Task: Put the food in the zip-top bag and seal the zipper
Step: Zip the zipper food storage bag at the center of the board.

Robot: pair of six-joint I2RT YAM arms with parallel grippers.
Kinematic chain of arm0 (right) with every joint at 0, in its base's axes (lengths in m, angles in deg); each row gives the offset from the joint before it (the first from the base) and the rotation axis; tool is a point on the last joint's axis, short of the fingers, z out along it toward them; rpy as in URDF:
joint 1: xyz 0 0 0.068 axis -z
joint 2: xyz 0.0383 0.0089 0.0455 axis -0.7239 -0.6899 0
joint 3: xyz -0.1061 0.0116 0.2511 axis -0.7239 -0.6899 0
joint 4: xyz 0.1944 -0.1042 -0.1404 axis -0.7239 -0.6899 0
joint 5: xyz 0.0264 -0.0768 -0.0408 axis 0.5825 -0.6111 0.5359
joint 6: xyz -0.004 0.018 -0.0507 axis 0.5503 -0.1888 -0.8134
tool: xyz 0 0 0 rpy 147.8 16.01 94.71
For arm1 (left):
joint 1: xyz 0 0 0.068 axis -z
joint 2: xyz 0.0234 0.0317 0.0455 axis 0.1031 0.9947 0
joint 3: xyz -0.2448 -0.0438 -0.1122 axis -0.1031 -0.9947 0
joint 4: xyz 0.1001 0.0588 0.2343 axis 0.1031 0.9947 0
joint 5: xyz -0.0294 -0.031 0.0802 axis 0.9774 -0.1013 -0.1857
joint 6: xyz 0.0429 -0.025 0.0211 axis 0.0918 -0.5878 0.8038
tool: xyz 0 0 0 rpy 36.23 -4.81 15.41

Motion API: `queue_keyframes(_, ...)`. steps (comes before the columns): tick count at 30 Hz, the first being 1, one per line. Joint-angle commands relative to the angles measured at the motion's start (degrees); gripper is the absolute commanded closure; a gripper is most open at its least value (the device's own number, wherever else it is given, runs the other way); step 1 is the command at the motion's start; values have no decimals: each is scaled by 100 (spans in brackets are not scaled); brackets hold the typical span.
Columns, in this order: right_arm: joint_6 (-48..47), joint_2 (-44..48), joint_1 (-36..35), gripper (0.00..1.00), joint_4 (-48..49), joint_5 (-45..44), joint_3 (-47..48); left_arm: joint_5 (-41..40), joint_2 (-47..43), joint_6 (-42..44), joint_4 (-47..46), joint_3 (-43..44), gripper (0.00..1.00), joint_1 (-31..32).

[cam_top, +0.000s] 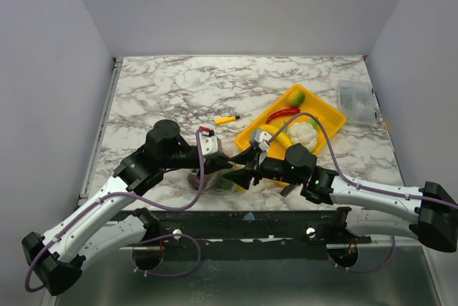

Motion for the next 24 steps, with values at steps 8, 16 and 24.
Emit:
queue_keyframes(8,205,-233,77,100,348,-261,-17,253,-44,-45,-102,26,83,17)
queue_keyframes(16,233,84,133,100,381,-181,-232,-513,-165,144,442,-219,43,20)
queue_keyframes(24,179,183,142,100,257,-76,-247,-873,-243,266,429,-267,54,12)
